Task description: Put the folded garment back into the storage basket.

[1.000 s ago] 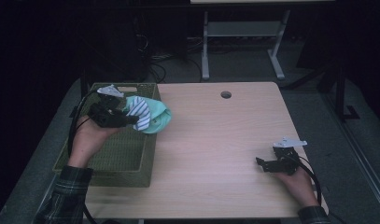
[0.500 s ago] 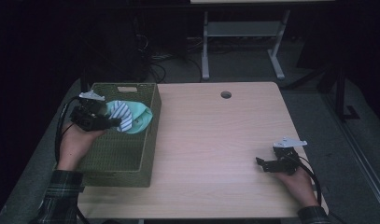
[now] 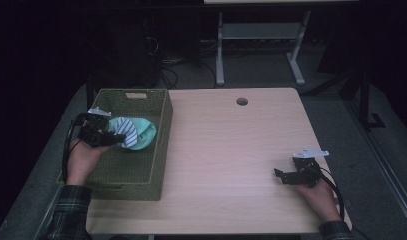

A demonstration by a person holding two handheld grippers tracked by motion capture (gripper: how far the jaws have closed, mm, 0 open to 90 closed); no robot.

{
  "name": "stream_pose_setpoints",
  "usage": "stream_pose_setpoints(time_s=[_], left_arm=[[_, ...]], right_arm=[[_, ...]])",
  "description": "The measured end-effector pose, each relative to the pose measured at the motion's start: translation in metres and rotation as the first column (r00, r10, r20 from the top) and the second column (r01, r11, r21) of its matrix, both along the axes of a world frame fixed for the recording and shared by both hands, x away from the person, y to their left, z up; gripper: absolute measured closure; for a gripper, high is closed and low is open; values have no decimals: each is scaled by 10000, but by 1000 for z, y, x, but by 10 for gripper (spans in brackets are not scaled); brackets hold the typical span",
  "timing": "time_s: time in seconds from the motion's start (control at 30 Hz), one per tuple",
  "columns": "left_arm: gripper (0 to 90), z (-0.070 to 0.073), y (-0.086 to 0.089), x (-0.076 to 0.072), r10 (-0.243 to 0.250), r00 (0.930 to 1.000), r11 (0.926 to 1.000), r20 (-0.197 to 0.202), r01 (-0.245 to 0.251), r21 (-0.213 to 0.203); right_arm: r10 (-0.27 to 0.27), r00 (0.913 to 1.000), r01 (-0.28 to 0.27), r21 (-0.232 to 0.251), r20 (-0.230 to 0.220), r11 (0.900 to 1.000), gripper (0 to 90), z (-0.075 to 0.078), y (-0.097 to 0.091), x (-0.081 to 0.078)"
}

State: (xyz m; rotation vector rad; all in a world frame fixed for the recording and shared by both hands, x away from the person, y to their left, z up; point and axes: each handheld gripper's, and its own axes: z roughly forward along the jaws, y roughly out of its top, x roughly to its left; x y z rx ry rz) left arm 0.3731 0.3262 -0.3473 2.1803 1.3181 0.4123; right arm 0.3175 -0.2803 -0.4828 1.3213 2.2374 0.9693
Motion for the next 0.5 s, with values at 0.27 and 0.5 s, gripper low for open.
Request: stream_pose_setpoints(time_s=[0.27, 0.5], left_arm=[[704, -23, -1, 6, 172, 9995, 9994, -277, -163, 315], [700, -44, -1, 10, 254, 9973, 9989, -695, -225, 418]], right_arm=[[-1, 10000, 1, -1, 5, 10000, 112, 0, 0, 0], [-53, 10000, 53, 7, 9, 10000, 111, 0, 0, 0]])
